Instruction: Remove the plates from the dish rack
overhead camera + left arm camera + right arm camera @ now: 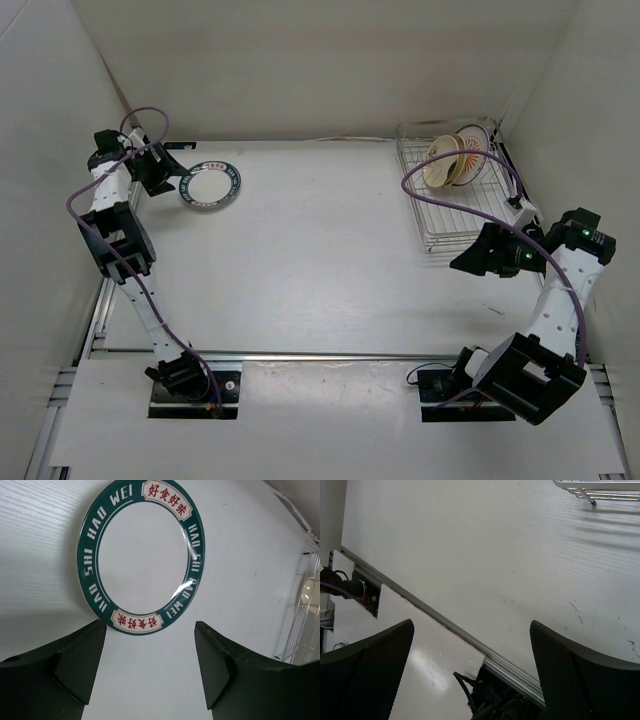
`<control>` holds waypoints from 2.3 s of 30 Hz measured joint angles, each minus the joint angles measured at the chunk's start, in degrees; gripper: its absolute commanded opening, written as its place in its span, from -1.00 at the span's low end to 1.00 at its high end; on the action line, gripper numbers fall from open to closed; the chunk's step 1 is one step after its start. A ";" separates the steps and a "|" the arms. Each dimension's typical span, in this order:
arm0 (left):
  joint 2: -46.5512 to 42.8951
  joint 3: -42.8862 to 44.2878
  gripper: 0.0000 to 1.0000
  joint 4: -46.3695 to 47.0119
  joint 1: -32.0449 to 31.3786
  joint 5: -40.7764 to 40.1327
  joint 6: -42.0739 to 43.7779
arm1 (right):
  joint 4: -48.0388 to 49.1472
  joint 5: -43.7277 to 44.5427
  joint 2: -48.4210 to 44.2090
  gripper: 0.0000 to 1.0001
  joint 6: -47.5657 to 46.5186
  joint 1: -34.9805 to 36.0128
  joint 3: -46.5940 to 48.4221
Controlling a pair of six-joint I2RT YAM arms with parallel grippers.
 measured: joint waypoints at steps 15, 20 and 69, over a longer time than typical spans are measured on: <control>-7.89 -9.09 0.71 -2.99 -1.60 -1.09 2.19 | 11.76 2.34 -0.42 1.00 10.88 0.52 0.61; -21.16 -12.66 0.74 -3.32 -3.63 1.81 4.13 | 23.58 13.68 4.48 0.90 21.18 4.33 5.62; -34.18 -23.04 0.85 -9.49 -27.74 -4.68 20.76 | 23.93 47.84 62.16 -0.39 24.02 28.35 62.20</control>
